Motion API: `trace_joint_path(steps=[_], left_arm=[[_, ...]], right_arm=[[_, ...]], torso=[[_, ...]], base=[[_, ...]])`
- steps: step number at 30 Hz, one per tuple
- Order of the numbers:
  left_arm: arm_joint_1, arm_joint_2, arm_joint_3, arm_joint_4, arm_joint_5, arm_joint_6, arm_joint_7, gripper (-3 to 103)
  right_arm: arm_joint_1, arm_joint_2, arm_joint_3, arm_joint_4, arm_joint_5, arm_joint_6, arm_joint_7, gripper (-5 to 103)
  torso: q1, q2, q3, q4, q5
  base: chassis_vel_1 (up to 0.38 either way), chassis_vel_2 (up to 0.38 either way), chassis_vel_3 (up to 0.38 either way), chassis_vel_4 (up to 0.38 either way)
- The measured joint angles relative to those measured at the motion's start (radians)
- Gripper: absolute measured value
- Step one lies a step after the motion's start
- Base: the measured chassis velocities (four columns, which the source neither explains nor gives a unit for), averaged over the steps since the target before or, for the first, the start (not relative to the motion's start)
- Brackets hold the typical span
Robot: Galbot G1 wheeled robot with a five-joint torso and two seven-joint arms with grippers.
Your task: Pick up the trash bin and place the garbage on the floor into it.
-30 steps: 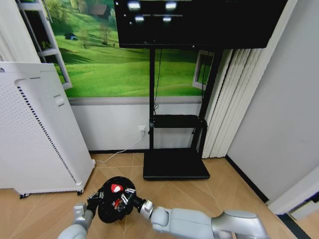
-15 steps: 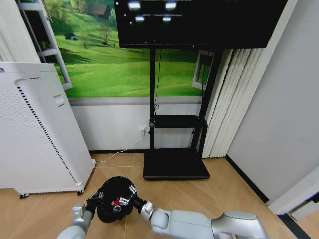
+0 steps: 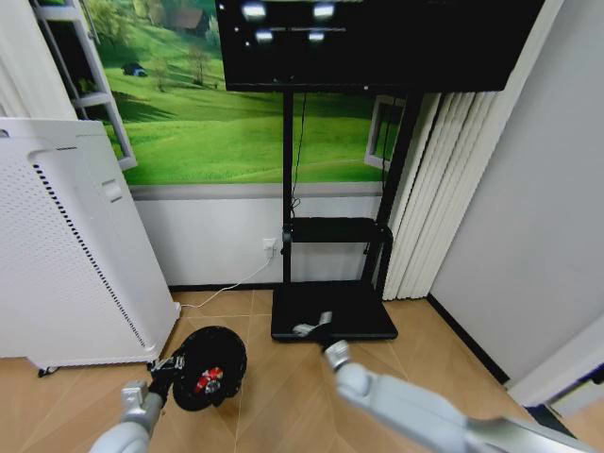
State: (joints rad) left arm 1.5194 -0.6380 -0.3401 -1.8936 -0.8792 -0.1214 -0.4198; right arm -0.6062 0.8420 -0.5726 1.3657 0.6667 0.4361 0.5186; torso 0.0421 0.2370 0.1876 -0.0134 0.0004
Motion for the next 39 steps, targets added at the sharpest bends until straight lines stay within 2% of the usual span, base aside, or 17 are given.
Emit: trace_joint_path(steps=[3, 4, 6, 8, 9, 10, 11, 12, 13, 14, 15, 17, 20, 32, 39], left_arm=[[-0.012, 0.002, -0.015, 0.016, 0.004, 0.0, -0.009, 7], [-0.012, 0.002, -0.015, 0.016, 0.004, 0.0, -0.009, 7], [-0.025, 0.006, -0.025, 0.021, 0.0, 0.002, -0.017, 7], [-0.027, 0.007, -0.025, 0.022, -0.001, 0.002, -0.018, 7], [-0.036, 0.015, -0.025, 0.027, -0.003, 0.003, -0.018, 7], [-0.038, 0.017, -0.025, 0.029, -0.003, 0.004, -0.018, 7], [-0.038, 0.017, -0.025, 0.029, -0.003, 0.004, -0.018, 7], [-0.033, 0.015, -0.03, 0.028, -0.001, 0.004, -0.016, 7], [-0.022, 0.006, -0.035, 0.025, 0.008, 0.005, -0.015, 7], [-0.013, -0.003, -0.039, 0.02, 0.019, 0.005, -0.014, 7], [-0.013, -0.003, -0.039, 0.02, 0.019, 0.005, -0.014, 7], [0.003, -0.022, -0.04, 0.011, 0.037, 0.007, -0.014, 7], [0.016, -0.038, -0.041, 0.003, 0.057, 0.008, -0.013, 7], [0.027, -0.05, -0.043, -0.001, 0.07, 0.01, -0.009, 7], [0.034, -0.06, -0.042, -0.003, 0.08, 0.01, -0.007, 7]], right_arm=[[-0.152, -0.11, 0.215, 0.041, -0.017, -0.009, -0.008, 100], [-0.152, -0.11, 0.215, 0.041, -0.017, -0.009, -0.008, 100], [-0.315, -0.168, 0.388, 0.073, -0.035, -0.012, -0.019, 100], [-0.345, -0.176, 0.422, 0.077, -0.04, -0.009, -0.022, 100], [-0.479, -0.208, 0.578, 0.098, -0.058, 0.005, -0.041, 100], [-0.54, -0.218, 0.644, 0.106, -0.068, 0.015, -0.05, 100], [-0.54, -0.218, 0.644, 0.106, -0.068, 0.015, -0.05, 100], [-0.646, -0.23, 0.739, 0.116, -0.088, 0.043, -0.06, 100], [-0.715, -0.237, 0.796, 0.124, -0.096, 0.063, -0.068, 100], [-0.759, -0.238, 0.836, 0.13, -0.103, 0.08, -0.073, 100], [-0.759, -0.238, 0.836, 0.13, -0.103, 0.08, -0.073, 100], [-0.823, -0.232, 0.904, 0.136, -0.112, 0.098, -0.087, 100], [-0.862, -0.22, 0.947, 0.14, -0.126, 0.12, -0.102, 100], [-0.896, -0.182, 0.98, 0.139, -0.148, 0.159, -0.123, 100], [-0.916, -0.16, 1.002, 0.118, -0.162, 0.185, -0.163, 100]], torso=[[0.0, 0.0, 0.0, 0.0005, -0.0003], [0.0, 0.0, 0.0, 0.0005, -0.0003], [0.0, 0.0, 0.0, 0.0001, 0.0003], [0.0, 0.0, 0.0, 0.0001, 0.0006], [0.0, 0.0, 0.0, -0.0003, 0.0004], [0.0, 0.0, 0.0, -0.0004, -0.0003], [0.0, 0.0, 0.0, -0.0004, -0.0003], [0.0, 0.0, 0.0, -0.0008, -0.0008], [0.0, 0.0, 0.0, -0.0007, 0.0007], [0.0, 0.0, 0.0, 0.0001, 0.0006], [0.0, 0.0, 0.0, 0.0001, 0.0006], [0.0, 0.0, 0.0, 0.0008, -0.0009], [0.0, 0.0, 0.0, 0.0006, 0.0], [0.0, 0.0, 0.0, 0.0003, -0.0002], [0.0, 0.0, 0.0, 0.0002, -0.0004]], base=[[0.0, 0.0, 0.0, 0.0], [0.0, 0.0, 0.0, 0.0], [0.0, 0.0, 0.0, 0.0], [0.0, 0.0, 0.0, 0.0], [0.0, 0.0, 0.0, 0.0], [0.0, 0.0, 0.0, 0.0], [0.0, 0.0, 0.0, 0.0], [0.0, 0.0, 0.0, 0.0], [0.0, 0.0, 0.0, 0.0], [0.0, 0.0, 0.0, 0.0], [0.0, 0.0, 0.0, 0.0], [0.0, 0.0, 0.0, 0.0], [0.0, 0.0, 0.0, 0.0], [0.0, 0.0, 0.0, 0.0], [0.0, 0.0, 0.0, 0.0]])
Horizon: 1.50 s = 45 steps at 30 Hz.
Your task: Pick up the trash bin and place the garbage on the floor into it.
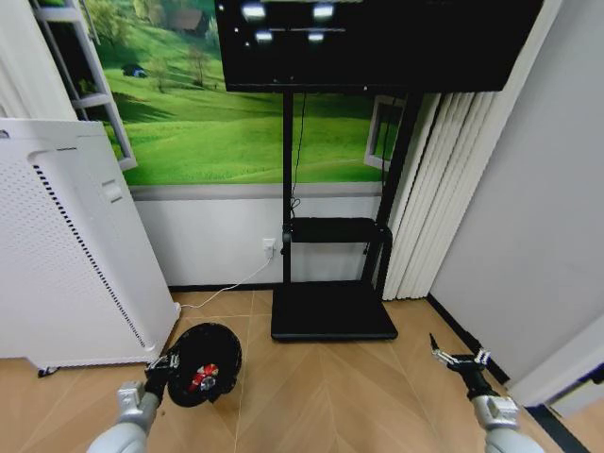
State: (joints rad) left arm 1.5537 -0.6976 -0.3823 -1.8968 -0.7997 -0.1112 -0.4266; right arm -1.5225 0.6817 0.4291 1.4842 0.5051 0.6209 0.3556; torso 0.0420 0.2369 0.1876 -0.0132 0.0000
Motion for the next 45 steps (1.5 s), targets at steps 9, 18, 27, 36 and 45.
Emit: trace_joint_path(steps=[9, 18, 27, 36, 45], left_arm=[[0.0, -0.012, 0.006, 0.001, 0.007, 0.0, 0.002, 7], [0.01, -0.026, 0.006, 0.002, 0.019, 0.001, 0.003, 7], [0.018, -0.038, 0.005, 0.0, 0.028, 0.001, 0.004, 7], [0.028, -0.048, 0.007, -0.003, 0.038, 0.001, 0.013, 7], [0.035, -0.057, 0.006, -0.004, 0.048, -0.002, 0.012, 7]], right_arm=[[-0.009, 0.018, 0.0, -0.028, -0.008, 0.029, -0.032, 100], [-0.012, 0.023, 0.002, -0.1, 0.01, 0.093, -0.108, 100], [-0.061, 0.05, 0.037, -0.118, 0.013, 0.13, -0.172, 100], [-0.095, 0.082, 0.057, -0.124, 0.014, 0.163, -0.205, 100], [-0.12, 0.112, 0.075, -0.093, -0.027, 0.157, -0.18, 100]], torso=[[0.0, 0.0, 0.0, -0.0002, 0.0003], [0.0, 0.0, 0.0, 0.0, -0.0002], [0.0, 0.0, 0.0, 0.0003, 0.0002], [0.0, 0.0, 0.0, -0.0004, 0.0001], [0.0, 0.0, 0.0, -0.0003, 0.0002]], base=[[0.05, 0.052, -0.049, -0.064], [0.197, 0.186, -0.19, -0.183], [0.183, 0.133, -0.155, -0.121], [0.021, -0.085, -0.014, 0.097], [0.197, -0.183, -0.202, 0.178]])
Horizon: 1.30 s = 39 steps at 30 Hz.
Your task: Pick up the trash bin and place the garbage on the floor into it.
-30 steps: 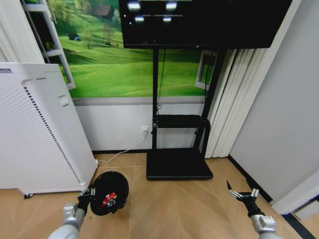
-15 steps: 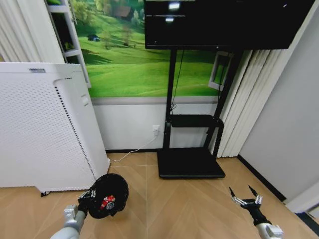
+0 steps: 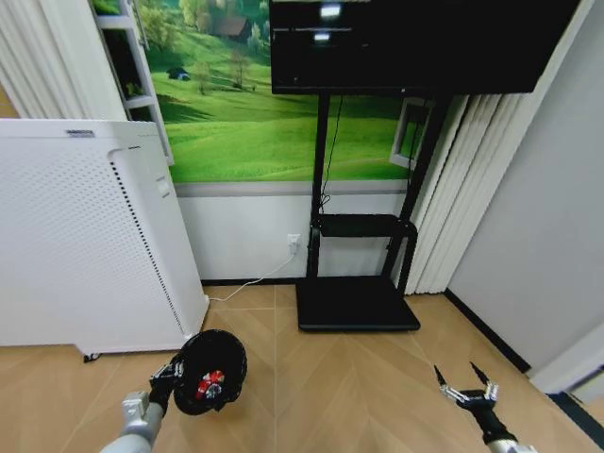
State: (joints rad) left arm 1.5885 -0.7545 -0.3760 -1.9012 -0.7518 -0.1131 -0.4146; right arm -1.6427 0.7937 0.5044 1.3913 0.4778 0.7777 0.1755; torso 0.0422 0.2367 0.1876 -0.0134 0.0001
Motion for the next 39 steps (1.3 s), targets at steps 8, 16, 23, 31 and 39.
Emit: trace_joint_path(steps=[8, 16, 23, 31, 39], left_arm=[[0.016, -0.014, -0.002, -0.009, 0.013, -0.004, 0.006, 7], [0.027, -0.018, -0.011, -0.015, 0.018, -0.008, 0.006, 7], [0.06, 0.01, -0.056, -0.023, 0.0, -0.026, 0.014, 7], [0.141, -0.001, -0.113, -0.031, 0.003, -0.042, 0.026, 7], [0.215, -0.042, -0.159, 0.028, 0.036, -0.072, 0.06, 7]], right_arm=[[-0.025, 0.023, 0.01, 0.016, -0.03, 0.0, 0.013, 100], [-0.063, 0.039, 0.023, 0.049, -0.076, 0.004, 0.028, 100], [-0.067, 0.045, 0.017, 0.088, -0.115, -0.012, 0.049, 100], [-0.053, 0.053, 0.004, 0.073, -0.129, -0.013, 0.057, 100], [-0.059, 0.062, 0.006, 0.043, -0.128, 0.004, 0.049, 100]], torso=[[0.0, 0.0, 0.0, 0.0002, -0.0003], [-0.001, 0.0, 0.0, -0.0001, -0.0004], [0.0, 0.0, 0.0, 0.0001, 0.0004], [0.0, 0.0, 0.0, 0.0002, 0.0], [0.0, 0.0, 0.0, 0.0003, -0.0002]], base=[[0.312, -0.261, -0.304, 0.25], [0.349, -0.234, -0.336, 0.26], [0.008, -0.034, -0.019, 0.044], [-0.06, 0.034, 0.059, -0.051], [0.0, 0.0, 0.0, 0.0]])
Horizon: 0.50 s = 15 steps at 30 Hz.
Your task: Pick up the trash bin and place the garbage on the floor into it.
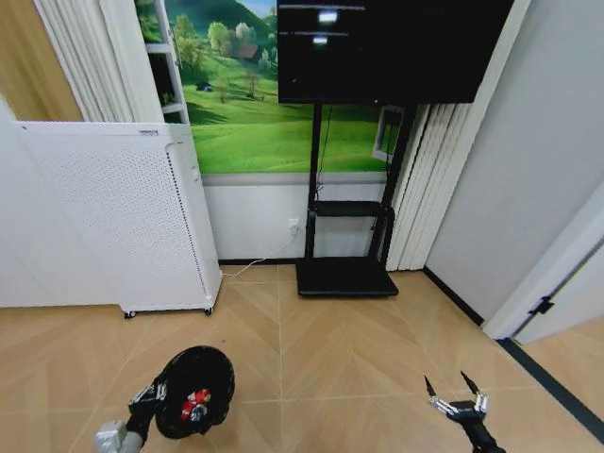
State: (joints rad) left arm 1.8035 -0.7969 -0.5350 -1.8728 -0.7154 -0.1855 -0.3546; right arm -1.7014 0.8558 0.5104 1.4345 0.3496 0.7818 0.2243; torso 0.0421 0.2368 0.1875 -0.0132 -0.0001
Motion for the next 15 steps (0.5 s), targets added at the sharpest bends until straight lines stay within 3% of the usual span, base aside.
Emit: trace_joint_path(steps=[15], left_arm=[[-0.114, -0.025, 0.028, 0.141, -0.013, -0.019, 0.022, 7]], right_arm=[[-0.046, 0.019, 0.02, -0.015, 0.015, 0.015, -0.02, 100]], torso=[[0.0, 0.0, 0.0, 0.0001, 0.0]], base=[[0.0, 0.0, 0.0, 0.0]])
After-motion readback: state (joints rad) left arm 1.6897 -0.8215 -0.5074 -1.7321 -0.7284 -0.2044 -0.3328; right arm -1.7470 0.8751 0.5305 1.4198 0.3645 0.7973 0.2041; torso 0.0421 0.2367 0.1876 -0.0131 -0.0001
